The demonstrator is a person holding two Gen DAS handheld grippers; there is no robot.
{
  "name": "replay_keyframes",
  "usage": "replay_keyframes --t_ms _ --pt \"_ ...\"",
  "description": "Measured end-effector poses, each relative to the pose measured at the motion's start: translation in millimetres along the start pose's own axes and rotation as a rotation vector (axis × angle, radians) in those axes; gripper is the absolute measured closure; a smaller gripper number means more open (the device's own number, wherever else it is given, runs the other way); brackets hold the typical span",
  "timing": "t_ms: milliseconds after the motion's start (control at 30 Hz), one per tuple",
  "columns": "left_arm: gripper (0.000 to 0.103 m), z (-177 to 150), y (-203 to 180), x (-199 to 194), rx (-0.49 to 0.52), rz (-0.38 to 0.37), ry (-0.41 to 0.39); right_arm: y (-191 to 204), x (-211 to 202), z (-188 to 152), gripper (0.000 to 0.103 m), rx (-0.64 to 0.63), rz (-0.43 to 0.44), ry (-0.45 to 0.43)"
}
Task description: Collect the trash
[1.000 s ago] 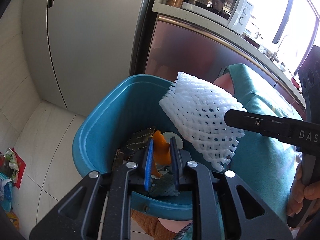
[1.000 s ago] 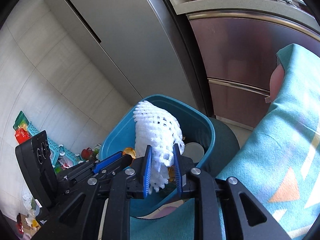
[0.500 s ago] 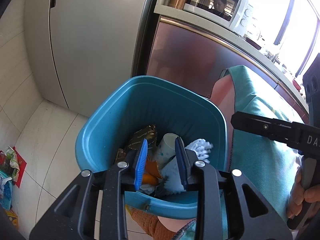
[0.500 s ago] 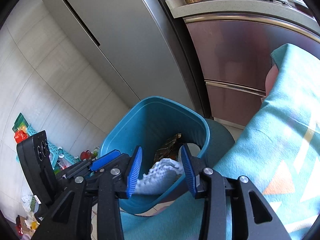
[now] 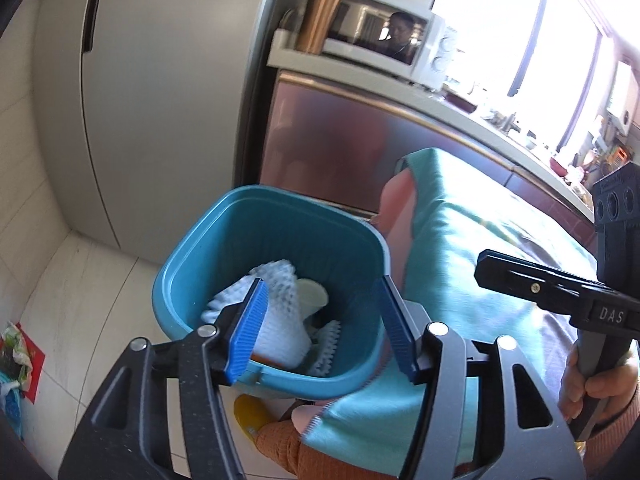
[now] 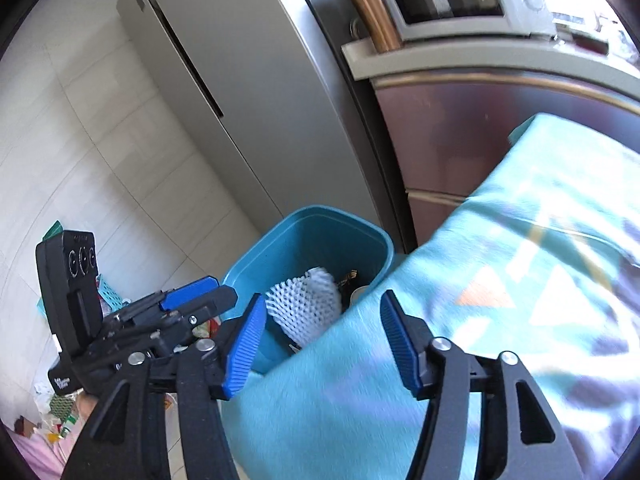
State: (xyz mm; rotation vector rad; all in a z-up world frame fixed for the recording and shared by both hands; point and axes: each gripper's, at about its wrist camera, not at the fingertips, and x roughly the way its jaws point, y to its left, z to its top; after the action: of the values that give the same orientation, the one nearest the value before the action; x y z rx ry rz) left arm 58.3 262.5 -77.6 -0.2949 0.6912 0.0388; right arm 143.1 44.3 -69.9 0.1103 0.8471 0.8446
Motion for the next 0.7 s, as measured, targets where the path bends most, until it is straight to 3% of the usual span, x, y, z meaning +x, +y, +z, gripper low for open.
replay_keyframes --t_ms 133,333,567,700 --pt "0.035 -1.9 -21.4 -20.1 0.040 -0.039 -0.045 -2.0 -31.0 -9.8 0.039 -0.006 -0.025 -0.065" --pt "0.006 -8.7 -62.1 -51.9 0.099 -0.079 -0.158 -2.5 -77.3 -29.0 0.026 -0.039 -0.101 -0.179" --pt "0.006 -16.4 -109.0 -74.4 0.140 -0.099 -0.242 -6.1 -132.0 -58.3 0.008 -0.054 -0.267 -0.361" --pt "0.006 -20.8 -136.5 -83.4 0.158 -0.108 -0.273 -8.1 -161.4 -76.5 0.006 -0.057 -0.364 -0.445"
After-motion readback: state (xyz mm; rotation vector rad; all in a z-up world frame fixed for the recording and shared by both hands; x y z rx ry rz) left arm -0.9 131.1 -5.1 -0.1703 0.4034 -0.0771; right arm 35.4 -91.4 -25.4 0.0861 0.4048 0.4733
